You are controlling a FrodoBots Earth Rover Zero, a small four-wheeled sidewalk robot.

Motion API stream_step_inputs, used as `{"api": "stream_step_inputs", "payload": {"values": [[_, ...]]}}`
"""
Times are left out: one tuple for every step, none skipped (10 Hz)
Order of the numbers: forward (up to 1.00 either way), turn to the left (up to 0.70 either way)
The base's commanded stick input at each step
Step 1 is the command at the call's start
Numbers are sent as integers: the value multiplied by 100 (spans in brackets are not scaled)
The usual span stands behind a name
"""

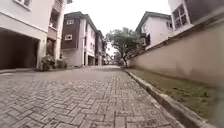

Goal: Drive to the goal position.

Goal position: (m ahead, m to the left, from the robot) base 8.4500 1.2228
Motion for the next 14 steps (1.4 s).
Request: {"api": "stream_step_inputs", "payload": {"values": [[70,0],[70,0],[70,0],[70,0],[70,0],[70,0],[70,0],[70,0],[70,0],[70,0],[70,0],[70,0],[70,0],[70,0]]}}
